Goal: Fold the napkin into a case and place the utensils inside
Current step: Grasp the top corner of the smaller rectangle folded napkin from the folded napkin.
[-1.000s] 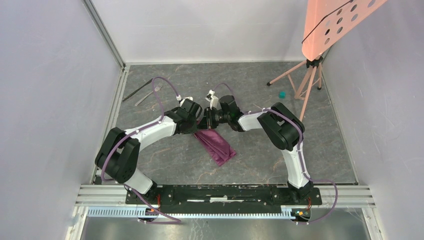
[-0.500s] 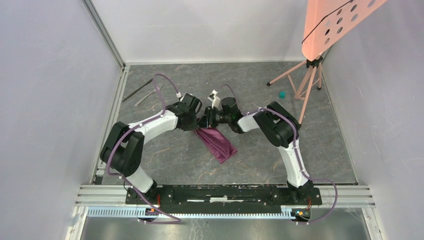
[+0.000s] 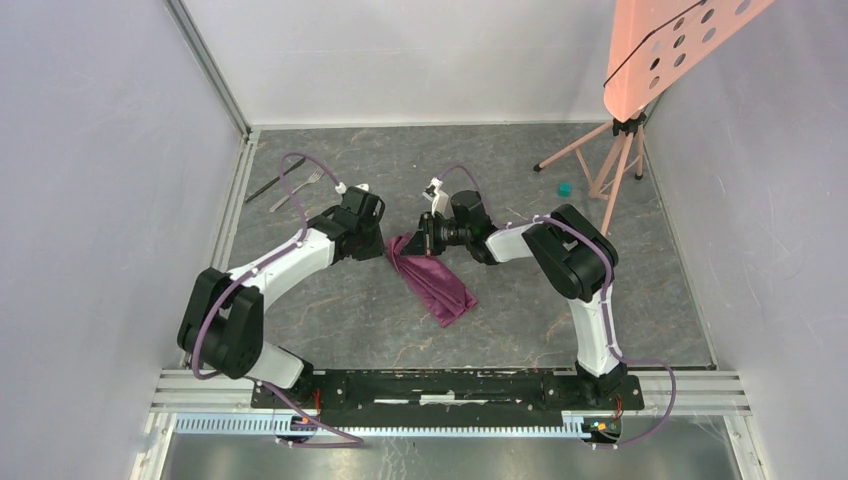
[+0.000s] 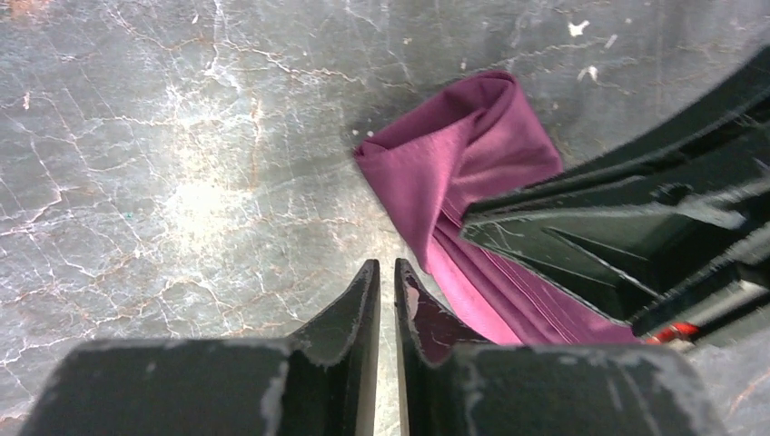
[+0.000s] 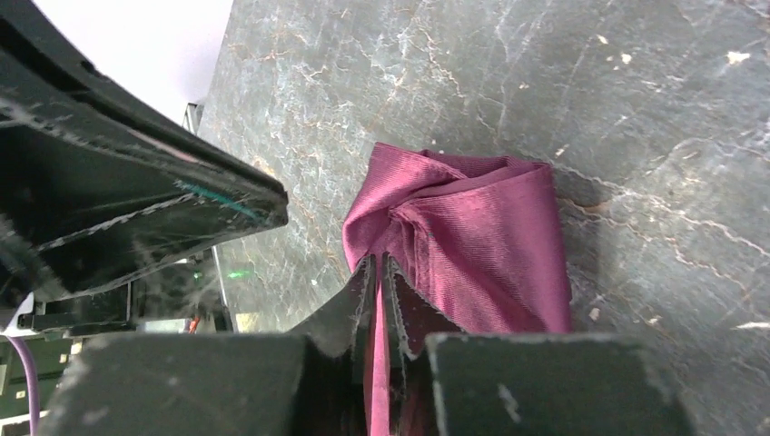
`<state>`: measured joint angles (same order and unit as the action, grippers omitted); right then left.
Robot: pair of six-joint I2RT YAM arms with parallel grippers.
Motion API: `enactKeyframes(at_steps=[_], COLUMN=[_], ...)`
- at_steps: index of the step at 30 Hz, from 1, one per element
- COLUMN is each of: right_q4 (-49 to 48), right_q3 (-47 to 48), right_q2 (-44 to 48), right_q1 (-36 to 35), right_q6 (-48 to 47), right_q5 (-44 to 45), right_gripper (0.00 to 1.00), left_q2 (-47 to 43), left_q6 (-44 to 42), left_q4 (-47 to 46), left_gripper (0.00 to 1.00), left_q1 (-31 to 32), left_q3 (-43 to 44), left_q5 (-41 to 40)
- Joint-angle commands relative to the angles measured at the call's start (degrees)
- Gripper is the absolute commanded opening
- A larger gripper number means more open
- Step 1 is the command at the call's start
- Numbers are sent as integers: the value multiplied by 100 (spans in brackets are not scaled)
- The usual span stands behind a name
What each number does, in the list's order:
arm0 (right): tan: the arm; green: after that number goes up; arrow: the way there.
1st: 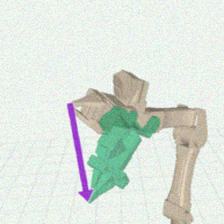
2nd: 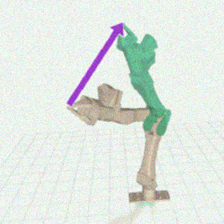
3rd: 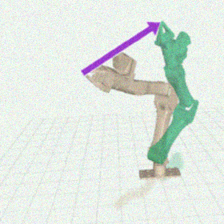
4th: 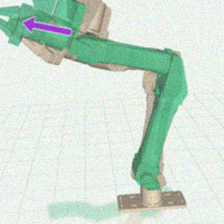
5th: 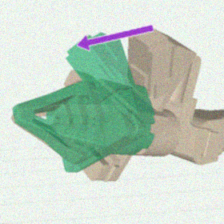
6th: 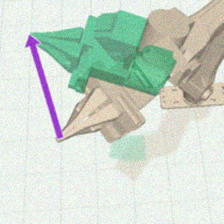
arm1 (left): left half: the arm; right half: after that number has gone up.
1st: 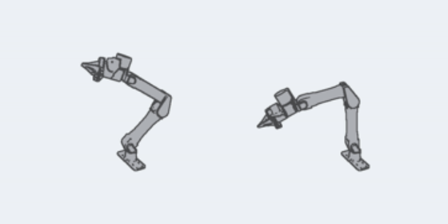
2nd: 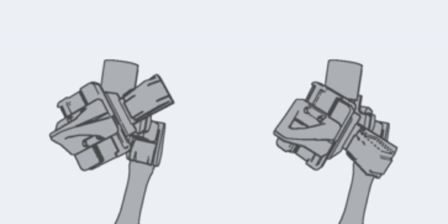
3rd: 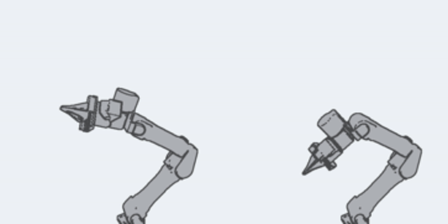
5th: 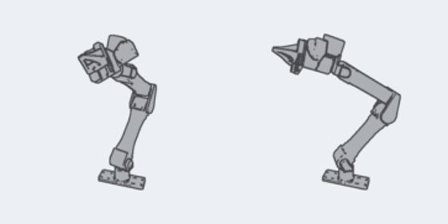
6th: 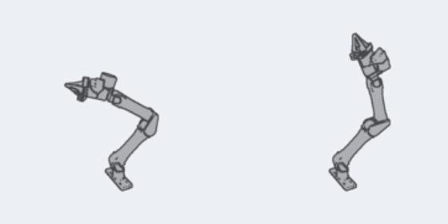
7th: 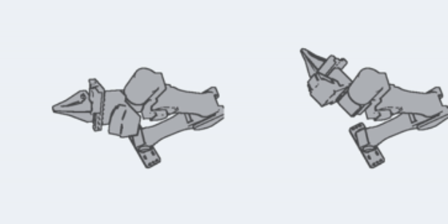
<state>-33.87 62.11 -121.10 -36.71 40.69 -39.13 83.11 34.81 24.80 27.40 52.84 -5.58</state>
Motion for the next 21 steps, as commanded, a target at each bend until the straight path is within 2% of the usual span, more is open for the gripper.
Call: enactKeyframes(at_steps=[1, 4, 9, 11, 14, 21], right_q4=[104, 103, 160, -93, -405, -66], right_q3=[192, 380, 961, 1045, 668, -29], right_q2=[37, -175, -807, -1066, -764, 367], right_q1=[2, -81, -325, -360, -288, 143], right_q6=[-164, -98, 84, 332, 430, 31], right_q5=[23, 47, 368, 293, 272, -188], right_gripper=[8, 8, 8, 8, 10, 29], left_q2=[353, 685, 1082, 1230, 1423, 1212], left_q6=[94, 62, 149, 190, 180, 143], left_q4=[-109, -175, -477, -547, -549, -557], left_gripper=[15, 12, 11, 11, 11, 13], left_q1=[-94, -94, -85, -85, -85, -94], left_q3=[341, 547, 696, 742, 819, 693], left_q5=[131, 332, 642, 712, 750, 816])
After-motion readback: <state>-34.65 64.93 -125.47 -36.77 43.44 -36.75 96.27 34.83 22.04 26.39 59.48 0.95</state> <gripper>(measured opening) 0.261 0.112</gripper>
